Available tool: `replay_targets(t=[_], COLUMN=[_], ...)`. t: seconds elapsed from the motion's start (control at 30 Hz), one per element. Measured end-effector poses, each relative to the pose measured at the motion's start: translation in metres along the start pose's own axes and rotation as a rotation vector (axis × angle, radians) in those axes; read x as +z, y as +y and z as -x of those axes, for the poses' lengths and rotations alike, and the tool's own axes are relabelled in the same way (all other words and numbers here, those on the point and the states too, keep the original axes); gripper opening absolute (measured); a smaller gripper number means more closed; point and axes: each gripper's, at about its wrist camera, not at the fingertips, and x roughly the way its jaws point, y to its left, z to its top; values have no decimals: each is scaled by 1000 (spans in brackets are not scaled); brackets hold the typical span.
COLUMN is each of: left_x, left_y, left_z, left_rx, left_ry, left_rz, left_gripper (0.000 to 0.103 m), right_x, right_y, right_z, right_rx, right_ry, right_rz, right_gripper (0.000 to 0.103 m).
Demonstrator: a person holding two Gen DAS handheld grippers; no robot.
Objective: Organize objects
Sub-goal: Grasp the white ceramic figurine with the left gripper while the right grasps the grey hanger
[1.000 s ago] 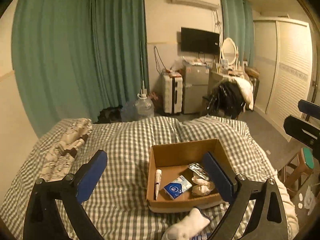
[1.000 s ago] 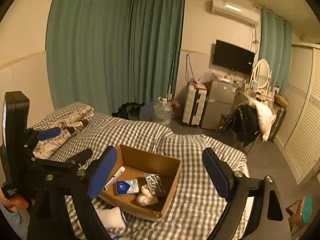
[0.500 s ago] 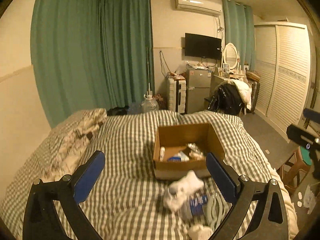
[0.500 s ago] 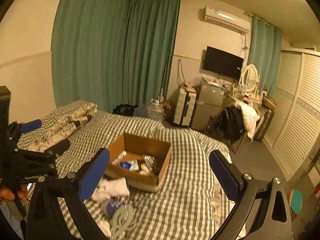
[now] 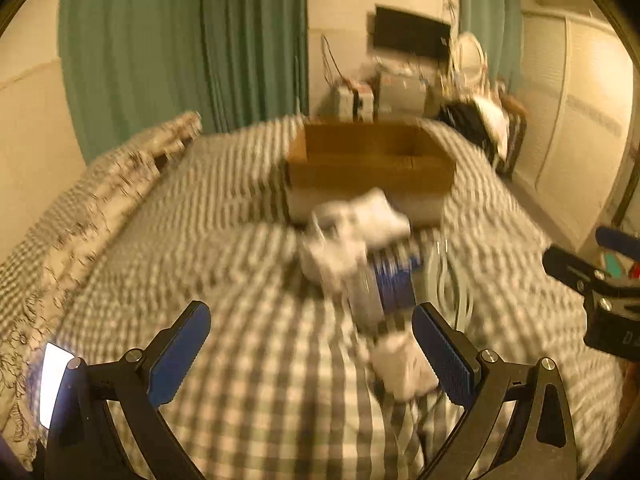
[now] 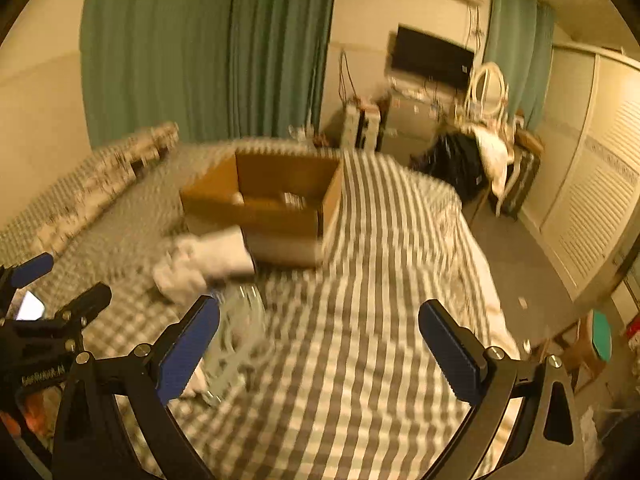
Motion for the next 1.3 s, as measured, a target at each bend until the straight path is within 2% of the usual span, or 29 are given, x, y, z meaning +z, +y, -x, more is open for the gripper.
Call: replay_targets(t=[0.13, 0.43, 0.67, 0.77, 0.8, 0.83, 0.87, 0.97, 1.1, 1.3], left_x=[-13, -28, -29, -29, -30, -32, -33, -35, -31, -5], left_y=[-15, -39, -50, -53, -55, -57, -58, -60, -50, -14], left_z=[-20, -38, -49, -52, -52, -52, -52, -47, -37, -1], left_rx=[-49, -108, -92, -109, -125, -149, -179, -187, -199, -149], left_ry=[66, 129, 143, 146, 145, 144, 147, 143, 154, 50], left_rz=[-15, -91, -140, -137, -142, -148, -149, -163, -130, -50], left_gripper=[103, 102, 102, 94, 86, 71, 63, 61, 60, 59], right_x=[-17, -24, -28, -28, -28, -29, -29, -28, -28, -28], right_y=[-4, -7, -5, -2, -1, 0, 0, 3, 5, 10], right_z=[-21, -37, -41, -41, -40, -39, -39, -37, -33, -33], right_rx=[3, 14, 21, 22, 22, 24, 25, 21, 23, 33], right_ry=[64, 87, 104, 105, 103, 102, 102, 103, 97, 97], right_rz=[-10, -24, -32, -27, -26, -24, -23, -19, -15, -6], right_gripper=[100, 100, 100, 100, 100, 100, 100, 100, 100, 100])
